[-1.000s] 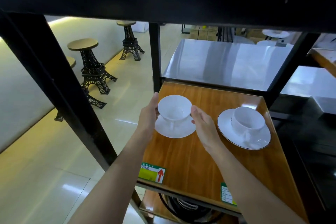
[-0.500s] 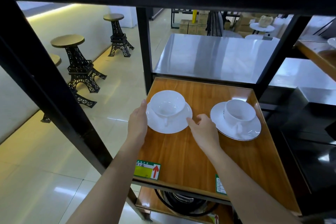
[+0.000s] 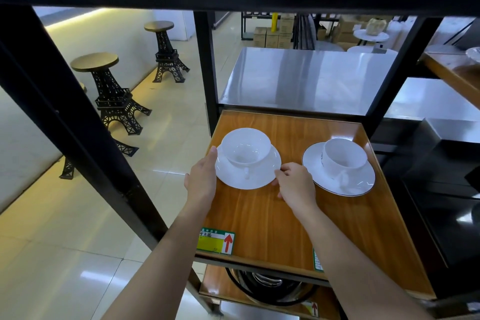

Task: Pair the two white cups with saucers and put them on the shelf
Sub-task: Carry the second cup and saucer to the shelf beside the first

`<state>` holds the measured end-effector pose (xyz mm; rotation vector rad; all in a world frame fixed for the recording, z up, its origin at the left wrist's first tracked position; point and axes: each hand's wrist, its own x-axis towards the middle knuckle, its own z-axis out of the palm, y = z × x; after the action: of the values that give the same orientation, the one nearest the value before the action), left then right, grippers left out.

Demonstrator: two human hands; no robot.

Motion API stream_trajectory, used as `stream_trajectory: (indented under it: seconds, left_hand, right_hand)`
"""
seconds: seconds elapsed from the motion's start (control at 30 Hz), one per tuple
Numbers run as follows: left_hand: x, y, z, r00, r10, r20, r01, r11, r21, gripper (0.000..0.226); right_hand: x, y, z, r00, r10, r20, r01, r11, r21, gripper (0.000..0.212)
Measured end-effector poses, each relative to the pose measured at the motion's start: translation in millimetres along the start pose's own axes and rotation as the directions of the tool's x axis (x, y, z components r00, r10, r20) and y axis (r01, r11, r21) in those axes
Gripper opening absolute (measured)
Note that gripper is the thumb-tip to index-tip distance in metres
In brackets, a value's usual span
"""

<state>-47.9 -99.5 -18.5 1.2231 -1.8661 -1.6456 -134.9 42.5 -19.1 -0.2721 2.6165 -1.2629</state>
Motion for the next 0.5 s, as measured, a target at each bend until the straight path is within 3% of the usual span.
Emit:
stream_trajectory:
  seconds: [0.27,0.5]
  left_hand:
    - [-8,3,-2,0.996,0.084,-0.006,-0.083,0.994,0.073,0.058]
    - [-2,-6,1,0.992,0.116,0.054,-0.119,0.991,0.058,0.081]
  right_hand:
    - [1,4,-1,1.000,0.002,-0.018,-0.001,1.000,0.031,0.027]
    - [-4,4,-2,0.999,-0.037,-0.011,0.037,0.999,0.006,0.034]
